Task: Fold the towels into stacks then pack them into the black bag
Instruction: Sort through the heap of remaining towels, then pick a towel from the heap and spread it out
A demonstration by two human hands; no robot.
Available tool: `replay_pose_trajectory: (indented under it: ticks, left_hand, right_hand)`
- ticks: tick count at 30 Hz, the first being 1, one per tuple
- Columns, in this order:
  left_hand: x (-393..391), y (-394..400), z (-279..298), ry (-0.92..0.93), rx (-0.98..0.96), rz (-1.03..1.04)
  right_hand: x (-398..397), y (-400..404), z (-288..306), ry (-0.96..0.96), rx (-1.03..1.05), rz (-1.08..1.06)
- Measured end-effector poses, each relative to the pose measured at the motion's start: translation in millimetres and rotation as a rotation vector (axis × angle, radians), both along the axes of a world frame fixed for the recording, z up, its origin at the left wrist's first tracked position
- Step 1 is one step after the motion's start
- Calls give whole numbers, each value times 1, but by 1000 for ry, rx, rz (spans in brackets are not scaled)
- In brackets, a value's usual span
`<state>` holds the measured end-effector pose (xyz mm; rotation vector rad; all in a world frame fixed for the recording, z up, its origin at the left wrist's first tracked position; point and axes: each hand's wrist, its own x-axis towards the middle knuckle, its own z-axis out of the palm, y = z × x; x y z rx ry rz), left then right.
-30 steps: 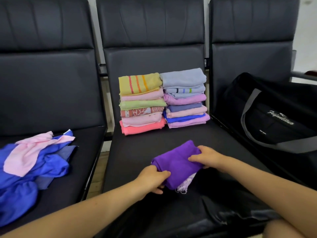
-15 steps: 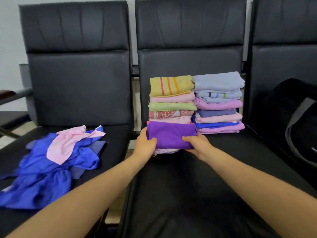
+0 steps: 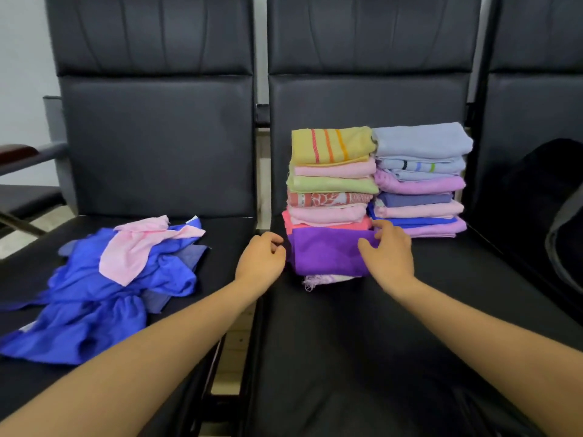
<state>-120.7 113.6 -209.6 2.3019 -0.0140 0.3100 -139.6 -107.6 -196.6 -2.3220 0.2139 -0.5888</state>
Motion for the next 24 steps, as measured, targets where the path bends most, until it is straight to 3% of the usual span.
replay_pose_trajectory:
  ticks: [6,8,13,18,24]
  left_hand:
    - [-32,67,-7,-111,-72,91]
    - [-44,99,-11,-174,-62,157]
    - [-57,191,-11,-194,112,248]
    - [-64,267,-14,-86,278,539]
    - [-59,320,-53,77,-36,653]
  right_hand:
    - [-32,72,7,-145,-222,330]
    - [-30,105,9,-182,-187,460]
    - [-15,208,-6,63,-29,628]
    - [14,301,-15,196,57,652]
    - [49,380,-10,194,-66,694]
